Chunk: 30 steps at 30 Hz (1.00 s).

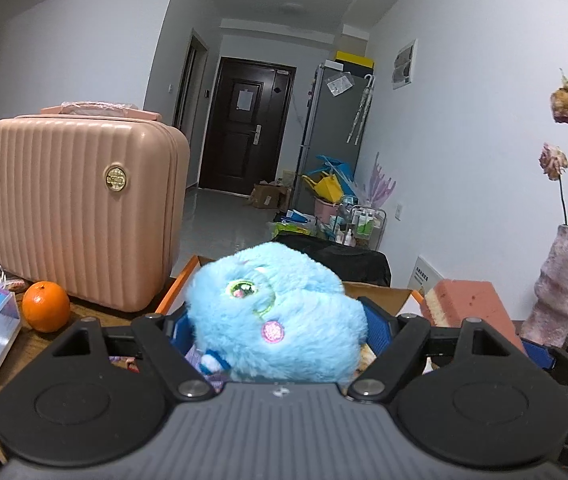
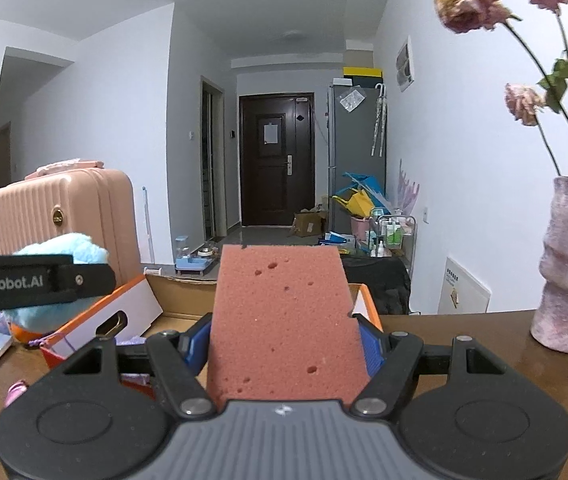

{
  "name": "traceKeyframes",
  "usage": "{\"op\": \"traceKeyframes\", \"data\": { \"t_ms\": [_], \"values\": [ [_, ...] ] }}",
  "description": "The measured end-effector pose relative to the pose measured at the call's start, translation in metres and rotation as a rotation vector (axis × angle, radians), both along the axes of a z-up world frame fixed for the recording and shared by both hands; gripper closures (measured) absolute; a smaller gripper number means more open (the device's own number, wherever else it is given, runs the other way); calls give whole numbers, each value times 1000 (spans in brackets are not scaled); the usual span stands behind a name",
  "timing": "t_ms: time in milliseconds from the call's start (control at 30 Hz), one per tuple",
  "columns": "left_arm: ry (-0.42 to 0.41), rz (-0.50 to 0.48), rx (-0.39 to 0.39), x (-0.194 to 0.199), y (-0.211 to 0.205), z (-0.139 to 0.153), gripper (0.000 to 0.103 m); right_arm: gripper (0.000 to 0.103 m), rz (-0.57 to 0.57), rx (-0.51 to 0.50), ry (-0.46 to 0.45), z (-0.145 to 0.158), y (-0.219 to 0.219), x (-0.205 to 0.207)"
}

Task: Organize soft objects
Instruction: 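Lift the sponge and blue plush in both grippers toward the cardboard box, then open the right gripper to drop the sponge while the left gripper drops the plush into the box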

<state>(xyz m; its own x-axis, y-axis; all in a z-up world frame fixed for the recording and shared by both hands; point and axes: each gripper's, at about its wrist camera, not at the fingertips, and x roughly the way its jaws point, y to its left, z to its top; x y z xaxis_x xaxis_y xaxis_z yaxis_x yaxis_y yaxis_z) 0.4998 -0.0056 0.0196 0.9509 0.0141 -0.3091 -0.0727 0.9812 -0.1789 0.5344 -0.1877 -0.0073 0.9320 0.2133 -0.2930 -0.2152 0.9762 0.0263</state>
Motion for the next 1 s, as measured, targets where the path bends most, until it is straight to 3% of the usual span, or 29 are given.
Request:
{"op": "traceKeyframes", "data": {
  "t_ms": [567,900,1000],
  "values": [
    [29,72,47,56,8,-9,22,33,32,40,69,-6,14,67],
    [61,91,45,81,18,-18,22,33,29,-1,130,-17,32,90],
    [66,98,53,82,18,-21,18,31,-1,-31,145,-23,36,94]
  ]
}}
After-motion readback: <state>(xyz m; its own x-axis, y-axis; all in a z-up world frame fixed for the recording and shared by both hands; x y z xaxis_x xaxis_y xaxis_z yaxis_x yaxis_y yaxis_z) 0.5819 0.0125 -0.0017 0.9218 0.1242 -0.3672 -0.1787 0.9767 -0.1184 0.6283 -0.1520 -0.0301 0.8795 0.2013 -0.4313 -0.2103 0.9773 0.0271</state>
